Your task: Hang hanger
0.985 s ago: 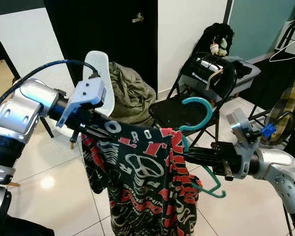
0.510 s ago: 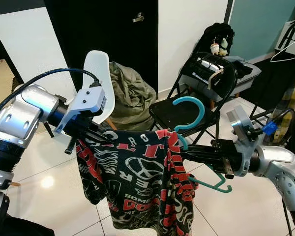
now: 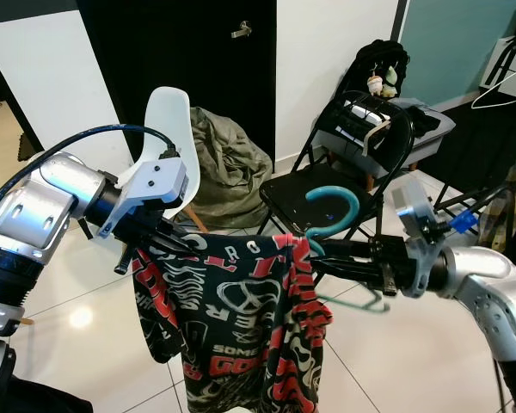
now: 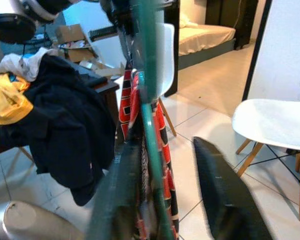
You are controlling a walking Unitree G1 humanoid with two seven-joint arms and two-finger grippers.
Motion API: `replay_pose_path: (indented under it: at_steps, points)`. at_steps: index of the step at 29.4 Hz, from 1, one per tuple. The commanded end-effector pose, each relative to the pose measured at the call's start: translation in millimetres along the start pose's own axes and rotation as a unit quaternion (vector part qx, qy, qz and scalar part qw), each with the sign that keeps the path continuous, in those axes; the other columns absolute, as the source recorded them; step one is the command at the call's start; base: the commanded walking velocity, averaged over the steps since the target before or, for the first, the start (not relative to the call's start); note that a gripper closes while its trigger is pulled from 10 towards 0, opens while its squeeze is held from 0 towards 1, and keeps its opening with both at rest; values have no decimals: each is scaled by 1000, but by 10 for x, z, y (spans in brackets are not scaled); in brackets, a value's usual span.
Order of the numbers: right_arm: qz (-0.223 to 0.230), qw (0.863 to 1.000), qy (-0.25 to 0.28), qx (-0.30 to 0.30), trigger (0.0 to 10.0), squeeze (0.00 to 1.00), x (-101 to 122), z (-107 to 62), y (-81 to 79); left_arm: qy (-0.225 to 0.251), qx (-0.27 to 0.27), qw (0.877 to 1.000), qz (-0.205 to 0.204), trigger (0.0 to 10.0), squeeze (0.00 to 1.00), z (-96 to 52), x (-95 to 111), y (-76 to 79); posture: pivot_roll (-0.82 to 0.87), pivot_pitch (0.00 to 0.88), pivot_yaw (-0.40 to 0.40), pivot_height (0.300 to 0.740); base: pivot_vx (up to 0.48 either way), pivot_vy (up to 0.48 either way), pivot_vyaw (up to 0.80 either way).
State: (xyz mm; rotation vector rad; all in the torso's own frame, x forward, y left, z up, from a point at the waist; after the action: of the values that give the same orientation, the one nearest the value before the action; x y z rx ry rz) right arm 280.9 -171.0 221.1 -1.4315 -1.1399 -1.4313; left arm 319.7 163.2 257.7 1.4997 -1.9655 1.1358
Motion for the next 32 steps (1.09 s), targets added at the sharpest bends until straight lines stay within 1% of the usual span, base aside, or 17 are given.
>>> replay_pose_path:
  at_steps: [1, 6, 7, 9, 11, 12, 13, 14, 16, 17, 18, 25, 26, 28, 29, 31, 32]
  points:
    - [-2, 1000, 16, -11, 10000, 1000, 49, -28, 44, -2, 10, 1000, 2, 0, 0, -36, -3, -13, -4, 0, 42, 740, 0, 0, 0]
    - [-2, 999, 18, -29, 10000, 1000, 48, -102, 80, -11, 17, 1000, 8, 0, 0, -65, -5, -36, -4, 0, 42, 740, 0, 0, 0]
    - [6, 997, 24, -76, 10000, 1000, 11, -341, 124, -23, 40, 999, 19, 0, 0, -173, 20, -124, -4, 0, 50, 740, 0, 0, 0]
    - [9, 995, 28, -93, 10000, 1000, 2, -441, 128, -27, 50, 998, 23, 0, 0, -219, 33, -161, -4, 0, 50, 740, 0, 0, 0]
    - [9, 995, 28, -93, 10000, 1000, 2, -441, 128, -27, 50, 998, 23, 0, 0, -219, 33, -161, -4, 0, 50, 740, 0, 0, 0]
    - [11, 993, 34, -115, 10000, 1000, -2, -566, 123, -26, 62, 997, 26, 0, 0, -290, 63, -210, -9, 0, 55, 740, 0, 0, 0]
    - [11, 993, 34, -115, 10000, 1000, -2, -566, 123, -26, 62, 997, 26, 0, 0, -290, 63, -210, -9, 0, 55, 740, 0, 0, 0]
    - [15, 989, 47, -139, 10000, 1000, 9, -723, 98, -28, 80, 996, 32, 0, 0, -391, 108, -283, -13, 0, 62, 740, 0, 0, 0]
    - [15, 989, 47, -139, 10000, 1000, 9, -723, 98, -28, 80, 996, 32, 0, 0, -391, 108, -283, -13, 0, 62, 740, 0, 0, 0]
    - [34, 979, 94, -175, 10000, 1000, 19, -1026, -28, -24, 115, 992, 55, 0, 0, -641, 277, -452, -34, 0, 82, 740, 0, 0, 0]
    - [39, 977, 107, -181, 10000, 1000, 13, -1095, -76, -21, 124, 990, 62, 0, 0, -709, 334, -492, -36, 0, 85, 740, 0, 0, 0]
    - [61, 969, 134, -197, 10000, 1000, -91, -1176, -161, -8, 139, 987, 84, 0, 0, -836, 518, -579, -37, 0, 98, 740, 0, 0, 0]
    - [76, 966, 140, -202, 10000, 0, -175, -1186, -190, 11, 138, 986, 90, 0, 0, -876, 612, -597, -39, 0, 106, 740, 0, 0, 0]
    - [99, 963, 138, -209, 10000, 0, -327, -1137, -215, 50, 132, 985, 101, 0, 0, -933, 780, -608, -40, 0, 108, 740, 0, 0, 0]
    - [107, 963, 135, -207, 10000, 0, -383, -1071, -219, 69, 128, 984, 106, 2863, 0, -954, 852, -606, -41, 0, 109, 740, 0, 0, 0]
    - [110, 964, 133, -204, 10000, 0, -408, -1025, -219, 78, 126, 983, 109, 2863, 0, -965, 888, -603, -41, 0, 109, 740, 0, 0, 0]
    - [113, 964, 134, -200, 10000, 0, -420, -969, -215, 85, 124, 982, 114, 8431, 0, -974, 924, -607, -42, 0, 110, 740, 0, 0, 0]
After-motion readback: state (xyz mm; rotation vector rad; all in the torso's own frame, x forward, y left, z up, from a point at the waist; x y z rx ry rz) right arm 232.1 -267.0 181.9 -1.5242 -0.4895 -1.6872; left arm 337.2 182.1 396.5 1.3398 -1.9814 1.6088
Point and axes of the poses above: a point about 5 cm out from each wrist's last joint towards the gripper, its own z axis pointing out of the wrist towards the gripper, its own x axis along the axis of the wrist's last joint, y = z × x, the point moved 2 cm from there along z, pointing out of the wrist towards the gripper
